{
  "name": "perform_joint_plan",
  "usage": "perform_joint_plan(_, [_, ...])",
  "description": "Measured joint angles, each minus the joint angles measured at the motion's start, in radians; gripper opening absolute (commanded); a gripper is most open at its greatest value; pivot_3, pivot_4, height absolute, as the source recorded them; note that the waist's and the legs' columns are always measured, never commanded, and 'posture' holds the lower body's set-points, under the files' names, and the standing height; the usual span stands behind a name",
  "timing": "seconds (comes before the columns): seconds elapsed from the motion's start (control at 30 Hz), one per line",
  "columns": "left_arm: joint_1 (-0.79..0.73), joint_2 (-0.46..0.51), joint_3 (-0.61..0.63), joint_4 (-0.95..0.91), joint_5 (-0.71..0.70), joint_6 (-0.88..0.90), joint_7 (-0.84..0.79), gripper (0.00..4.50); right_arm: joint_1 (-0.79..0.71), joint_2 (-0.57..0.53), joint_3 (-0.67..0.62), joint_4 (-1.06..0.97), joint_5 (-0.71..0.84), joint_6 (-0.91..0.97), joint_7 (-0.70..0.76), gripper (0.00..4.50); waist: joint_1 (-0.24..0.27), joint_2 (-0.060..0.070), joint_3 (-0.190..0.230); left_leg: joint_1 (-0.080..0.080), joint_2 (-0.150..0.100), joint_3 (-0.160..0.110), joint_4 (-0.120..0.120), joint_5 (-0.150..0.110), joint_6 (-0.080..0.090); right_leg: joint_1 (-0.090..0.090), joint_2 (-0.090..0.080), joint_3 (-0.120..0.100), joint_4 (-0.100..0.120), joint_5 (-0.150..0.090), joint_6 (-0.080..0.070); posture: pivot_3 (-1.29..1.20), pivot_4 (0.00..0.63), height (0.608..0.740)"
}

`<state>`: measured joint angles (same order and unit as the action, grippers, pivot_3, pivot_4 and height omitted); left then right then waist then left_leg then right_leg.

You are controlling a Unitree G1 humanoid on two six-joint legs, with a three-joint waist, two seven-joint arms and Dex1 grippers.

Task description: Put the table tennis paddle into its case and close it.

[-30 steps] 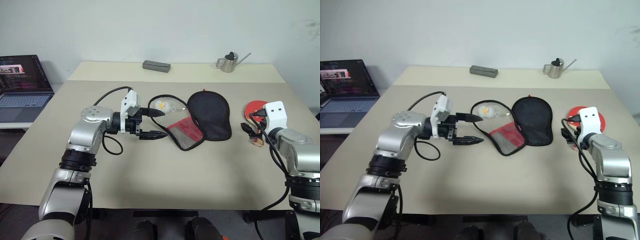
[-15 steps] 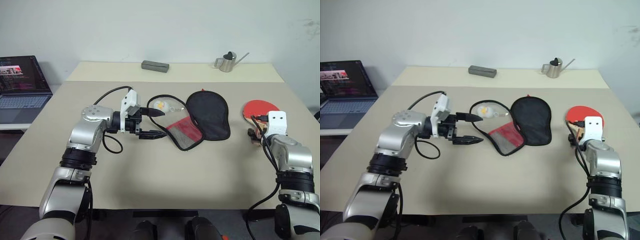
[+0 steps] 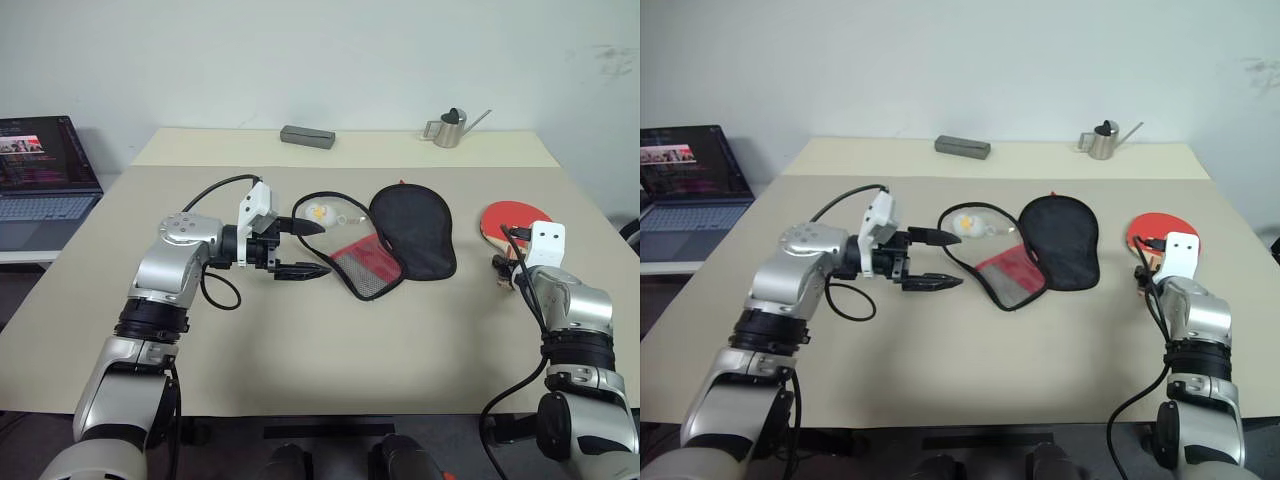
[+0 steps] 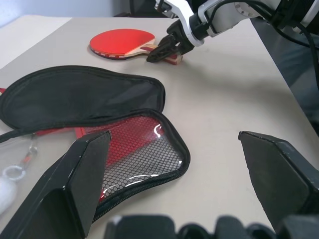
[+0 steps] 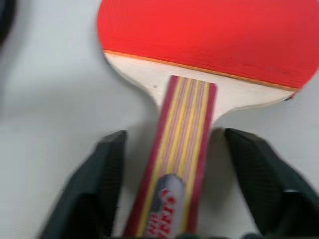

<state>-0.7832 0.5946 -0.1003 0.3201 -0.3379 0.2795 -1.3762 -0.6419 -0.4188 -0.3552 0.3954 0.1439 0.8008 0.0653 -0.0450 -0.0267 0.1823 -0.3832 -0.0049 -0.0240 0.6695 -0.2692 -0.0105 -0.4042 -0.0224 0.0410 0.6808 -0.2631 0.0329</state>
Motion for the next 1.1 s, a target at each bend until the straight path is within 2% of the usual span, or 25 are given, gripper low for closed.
perform_joint_plan(0.07, [0.002,0.001,0.001,0.000,0.000,0.000,0.007,4.50,0.000,0.004,-0.003,0.000,0.004,-0.001,-0.008,1.68,0.000,-0.001,-0.001,0.000,0.000,0.000,0.000,0.000,0.000,0.000,0.000,0.000,0.000,0.000,0.000,0.00,0.150,0.740])
perform_joint_plan(0.17, [0.006,0.009,0.004,0.000,0.000,0.001,0.012,4.50,0.000,0.009,-0.005,0.000,0.006,-0.001,-0.020,1.15,0.004,-0.003,-0.002,0.000,0.000,0.000,0.000,0.000,0.000,0.000,0.000,0.000,0.000,0.000,0.000,0.00,0.150,0.740])
perform_joint_plan(0.73, [0.005,0.015,0.091,0.002,-0.026,0.005,0.080,4.50,0.002,-0.005,-0.003,-0.026,0.035,0.027,-0.020,1.15,0.005,-0.003,-0.002,-0.001,0.000,0.000,-0.003,0.000,0.000,-0.002,0.000,0.000,-0.001,0.000,0.000,0.00,0.150,0.740])
perform_joint_plan(0.87, [-0.017,0.015,0.118,0.009,-0.042,0.005,0.092,4.50,0.004,-0.010,0.020,-0.092,0.036,0.062,-0.005,1.15,0.004,-0.002,-0.001,-0.004,0.000,0.001,-0.005,0.000,0.000,-0.006,0.000,0.001,-0.002,0.000,0.000,0.00,0.150,0.740])
perform_joint_plan(1.1, [-0.037,0.004,0.136,0.043,-0.049,-0.004,0.126,4.50,0.002,-0.007,0.086,-0.331,0.039,0.117,0.023,1.15,-0.003,-0.001,-0.001,-0.016,0.001,0.001,-0.004,0.000,0.000,-0.018,0.000,0.001,-0.001,0.000,0.000,0.00,0.150,0.740])
